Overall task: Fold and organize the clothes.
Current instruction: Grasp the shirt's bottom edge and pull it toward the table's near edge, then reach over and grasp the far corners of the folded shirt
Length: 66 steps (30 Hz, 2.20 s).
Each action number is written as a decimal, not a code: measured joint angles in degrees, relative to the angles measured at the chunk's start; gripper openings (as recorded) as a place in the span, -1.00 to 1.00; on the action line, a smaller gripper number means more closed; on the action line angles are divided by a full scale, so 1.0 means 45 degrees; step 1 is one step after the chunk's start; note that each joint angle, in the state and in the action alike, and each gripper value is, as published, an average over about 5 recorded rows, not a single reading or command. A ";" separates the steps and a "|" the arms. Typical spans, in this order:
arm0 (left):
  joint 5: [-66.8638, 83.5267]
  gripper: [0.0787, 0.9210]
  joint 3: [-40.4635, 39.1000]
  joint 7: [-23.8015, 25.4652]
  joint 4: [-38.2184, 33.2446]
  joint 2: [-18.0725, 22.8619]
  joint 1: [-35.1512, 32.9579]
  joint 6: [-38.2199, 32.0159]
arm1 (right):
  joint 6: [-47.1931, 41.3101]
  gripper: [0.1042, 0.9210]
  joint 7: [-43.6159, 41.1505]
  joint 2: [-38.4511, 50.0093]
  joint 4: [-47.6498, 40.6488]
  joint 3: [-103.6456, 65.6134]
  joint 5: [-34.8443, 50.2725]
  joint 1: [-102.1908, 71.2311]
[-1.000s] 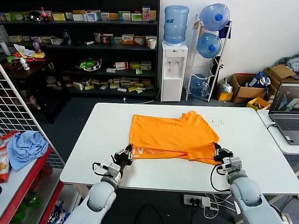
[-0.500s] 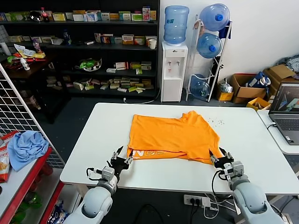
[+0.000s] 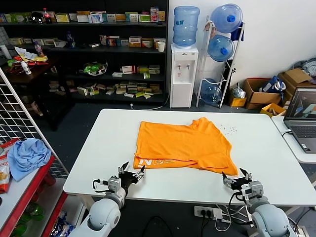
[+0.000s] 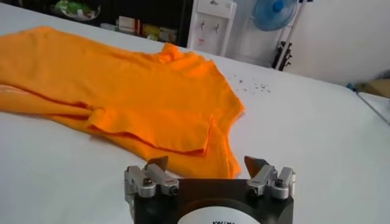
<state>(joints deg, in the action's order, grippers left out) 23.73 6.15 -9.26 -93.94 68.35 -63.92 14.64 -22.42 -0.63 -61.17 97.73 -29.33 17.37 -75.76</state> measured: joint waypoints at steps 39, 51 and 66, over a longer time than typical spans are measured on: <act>0.0471 -0.95 0.0173 -0.0259 -0.1239 -0.0904 -0.1137 0.0620 | -0.0833 -0.95 0.0307 0.1066 0.1760 -0.0935 -0.0013 -0.2207; 0.0148 -0.67 0.0129 -0.0383 -0.2752 -0.1414 -0.2769 0.0820 | -0.1300 -0.66 0.0372 0.1134 0.2877 -0.1249 -0.0007 -0.3468; 0.0448 0.33 0.0224 -0.0325 -0.3512 -0.2001 -0.2759 0.1046 | -0.1036 0.40 0.0707 0.1730 0.3433 -0.1529 0.1308 -0.3125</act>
<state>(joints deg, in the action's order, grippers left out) 25.75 7.16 -10.72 -109.74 59.34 -76.34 19.35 -27.08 2.55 -53.38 113.18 -36.21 23.26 -89.83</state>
